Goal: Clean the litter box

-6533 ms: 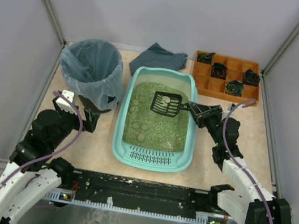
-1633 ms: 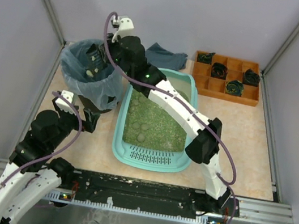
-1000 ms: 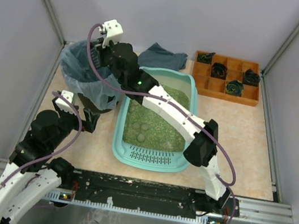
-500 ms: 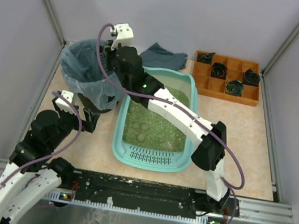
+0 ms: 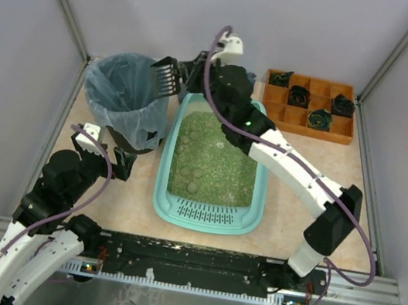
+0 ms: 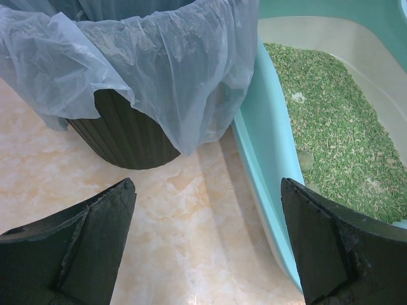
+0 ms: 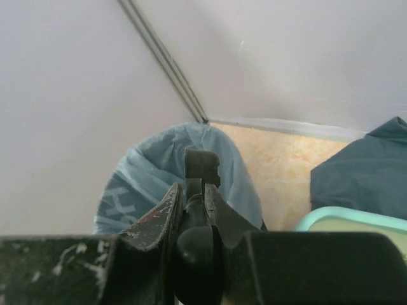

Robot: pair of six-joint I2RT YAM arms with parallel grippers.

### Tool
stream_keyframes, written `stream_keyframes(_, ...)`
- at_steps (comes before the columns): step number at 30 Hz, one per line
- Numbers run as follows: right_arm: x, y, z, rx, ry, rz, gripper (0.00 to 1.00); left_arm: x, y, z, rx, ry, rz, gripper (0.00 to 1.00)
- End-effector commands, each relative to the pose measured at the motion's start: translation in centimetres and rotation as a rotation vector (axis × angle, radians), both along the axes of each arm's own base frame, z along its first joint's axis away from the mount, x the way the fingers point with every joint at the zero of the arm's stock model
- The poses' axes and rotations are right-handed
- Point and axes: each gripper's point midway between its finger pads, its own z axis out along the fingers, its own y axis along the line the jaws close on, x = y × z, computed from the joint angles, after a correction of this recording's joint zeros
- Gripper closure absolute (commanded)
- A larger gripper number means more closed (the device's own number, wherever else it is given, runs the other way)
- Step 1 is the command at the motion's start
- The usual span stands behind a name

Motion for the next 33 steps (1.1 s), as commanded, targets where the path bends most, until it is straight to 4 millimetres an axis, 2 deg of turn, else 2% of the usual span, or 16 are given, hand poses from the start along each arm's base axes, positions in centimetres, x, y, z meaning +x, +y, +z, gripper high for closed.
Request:
stream_keyframes(1, -2.2, -3.4, 7.1, 0.263, -0.047, 0.092, 1.00, 0.2, -0.1, 0.5, -0.003, -0.019, -0.002, 0.00)
stream_keyframes(7, -2.6, -4.8, 8.1, 0.283, -0.051, 0.101, 0.99, 0.2, 0.0, 0.5, -0.003, -0.018, 0.003, 0.00)
stream_keyframes(13, -3.4, -8.8, 8.2, 0.294, -0.082, 0.032, 1.00, 0.2, 0.0, 0.5, -0.003, -0.018, 0.002, 0.00)
stream_keyframes(15, -3.9, -10.8, 8.4, 0.301, -0.091, -0.010, 1.00, 0.2, 0.0, 0.5, -0.003, -0.018, 0.002, 0.00)
stream_keyframes(19, -4.2, -14.4, 5.9, 0.300, -0.052, -0.129, 1.00, 0.2, 0.0, 0.5, -0.004, -0.019, 0.002, 0.00)
stream_keyframes(22, -4.5, -16.3, 3.3, 0.269, -0.008, -0.192, 1.00, 0.2, 0.0, 0.5, -0.005, -0.020, 0.002, 0.00)
stream_keyframes(28, -4.0, -18.9, -4.6, 0.127, 0.146, -0.329, 1.00, 0.2, 0.0, 0.4, -0.004, -0.018, 0.000, 0.00)
stream_keyframes(33, -2.6, -20.2, -9.5, 0.086, 0.244, -0.401, 1.00, 0.2, -0.1, 0.4, -0.003, -0.018, -0.006, 0.00)
